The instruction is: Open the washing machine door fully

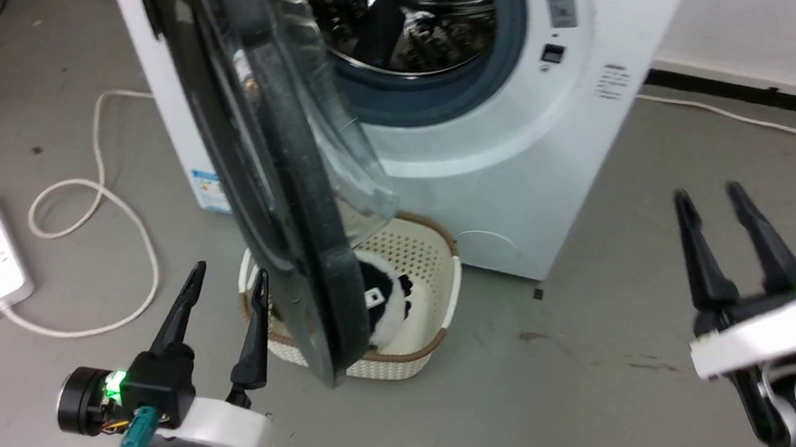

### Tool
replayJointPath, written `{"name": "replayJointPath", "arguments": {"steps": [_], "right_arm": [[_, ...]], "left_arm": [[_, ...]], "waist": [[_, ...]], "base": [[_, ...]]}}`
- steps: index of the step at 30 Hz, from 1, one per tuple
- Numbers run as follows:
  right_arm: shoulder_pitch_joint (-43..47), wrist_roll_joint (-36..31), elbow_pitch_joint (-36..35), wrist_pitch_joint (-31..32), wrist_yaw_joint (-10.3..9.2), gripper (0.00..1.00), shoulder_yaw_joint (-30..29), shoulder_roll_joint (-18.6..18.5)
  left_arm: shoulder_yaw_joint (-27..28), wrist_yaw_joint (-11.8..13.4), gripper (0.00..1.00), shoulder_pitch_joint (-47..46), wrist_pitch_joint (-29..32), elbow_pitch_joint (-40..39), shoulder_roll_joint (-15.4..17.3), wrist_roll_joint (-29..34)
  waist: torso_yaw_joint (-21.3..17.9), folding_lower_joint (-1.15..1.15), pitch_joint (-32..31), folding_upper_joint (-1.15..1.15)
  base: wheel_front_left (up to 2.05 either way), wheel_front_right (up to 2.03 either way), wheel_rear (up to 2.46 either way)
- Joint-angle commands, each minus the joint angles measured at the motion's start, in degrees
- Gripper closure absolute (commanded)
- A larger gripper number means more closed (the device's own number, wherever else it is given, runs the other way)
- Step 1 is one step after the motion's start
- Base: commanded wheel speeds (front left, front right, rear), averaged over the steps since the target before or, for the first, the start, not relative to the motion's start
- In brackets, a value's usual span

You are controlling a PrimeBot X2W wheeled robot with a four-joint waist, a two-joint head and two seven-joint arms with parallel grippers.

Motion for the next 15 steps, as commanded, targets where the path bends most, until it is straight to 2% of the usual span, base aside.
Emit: {"name": "replayJointPath", "arguments": {"steps": [1, 6, 9, 11, 15], "right_arm": [[3.0, -6.2, -1.8, -1.1, 0.06, 0.0, -2.9, 1.3], [12.2, -22.1, -8.8, -1.8, 0.06, 0.0, -12.8, 9.3], [17.6, -28.5, -13.5, -1.8, 0.06, 0.0, -16.7, 15.1], [20.7, -30.7, -15.3, -1.8, 0.06, 0.0, -18.1, 18.0], [25.6, -31.3, -16.3, -1.9, 0.06, 0.0, -19.6, 20.4]], "left_arm": [[0.7, -0.6, 0.0, 1.3, -0.3, -0.3, 0.1, -0.1], [1.9, -1.6, 0.0, 2.0, -0.3, -0.2, -0.2, 0.1], [2.4, -2.1, 0.0, 2.7, -0.3, 0.0, -0.5, 0.2], [2.6, -2.3, 0.0, 3.3, -0.3, 0.2, -0.6, 0.4], [2.5, -2.8, 0.0, 4.2, -0.3, 0.9, -0.7, 1.3]], "waist": [[-1.4, 0.0, -0.7, 0.0], [-2.5, 0.0, -0.8, 0.0], [-2.9, 0.0, -1.2, 0.0], [-3.1, 0.0, -1.4, 0.0], [-3.0, 0.0, -1.8, 0.0]], "base": [[0.0, 0.0, 0.0], [0.0, 0.0, 0.0], [0.0, 0.0, 0.0], [0.0, 0.0, 0.0], [0.0, 0.0, 0.0]]}}
